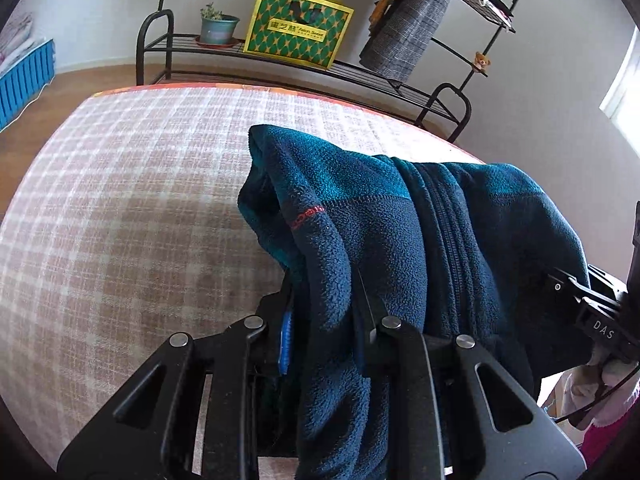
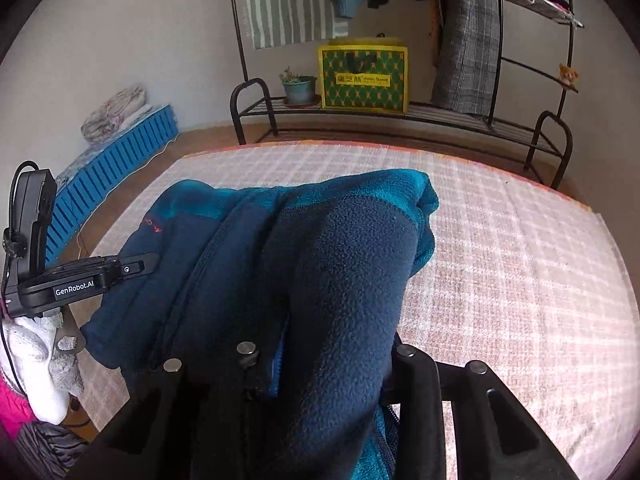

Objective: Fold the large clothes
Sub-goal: 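Grasp the folded fleece edge with both grippers and lift it, then carry the lifted fleece with both grippers toward the mattress end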

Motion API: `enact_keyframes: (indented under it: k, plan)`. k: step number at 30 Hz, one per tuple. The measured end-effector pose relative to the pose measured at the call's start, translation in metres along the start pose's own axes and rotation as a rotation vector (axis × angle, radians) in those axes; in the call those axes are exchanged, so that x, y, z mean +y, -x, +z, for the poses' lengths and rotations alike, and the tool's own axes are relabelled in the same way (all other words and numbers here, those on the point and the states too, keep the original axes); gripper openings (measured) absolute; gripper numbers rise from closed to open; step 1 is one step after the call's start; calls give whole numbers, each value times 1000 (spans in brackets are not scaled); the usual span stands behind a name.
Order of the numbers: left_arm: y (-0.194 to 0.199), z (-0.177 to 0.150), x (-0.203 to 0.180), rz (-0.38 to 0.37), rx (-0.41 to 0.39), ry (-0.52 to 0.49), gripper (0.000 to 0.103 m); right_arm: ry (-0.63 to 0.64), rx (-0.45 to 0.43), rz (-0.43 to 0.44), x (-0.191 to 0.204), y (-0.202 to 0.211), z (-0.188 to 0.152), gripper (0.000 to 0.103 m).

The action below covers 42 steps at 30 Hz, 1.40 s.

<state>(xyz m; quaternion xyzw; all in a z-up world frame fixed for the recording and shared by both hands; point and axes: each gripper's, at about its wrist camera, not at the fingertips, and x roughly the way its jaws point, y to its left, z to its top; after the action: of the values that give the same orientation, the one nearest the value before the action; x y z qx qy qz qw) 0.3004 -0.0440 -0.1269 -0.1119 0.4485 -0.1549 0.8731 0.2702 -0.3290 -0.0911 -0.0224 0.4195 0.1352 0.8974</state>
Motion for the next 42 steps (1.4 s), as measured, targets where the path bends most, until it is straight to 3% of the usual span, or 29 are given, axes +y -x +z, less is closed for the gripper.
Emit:
enact_keyframes:
  k: [12, 20, 29, 42]
  plan:
    - [48, -9, -88, -88, -121, -179, 20, 21, -99, -122, -14, 74, -20, 31]
    - [32, 1, -134, -153, -105, -217, 20, -1, -135, -180, -42, 105, -21, 30]
    - [-26, 33, -213, -213, -77, -267, 20, 11, -146, -269, -120, 112, -8, 30]
    - [-179, 118, -342, -308, -44, -259, 20, 3, -139, -371, -292, 58, 59, 30]
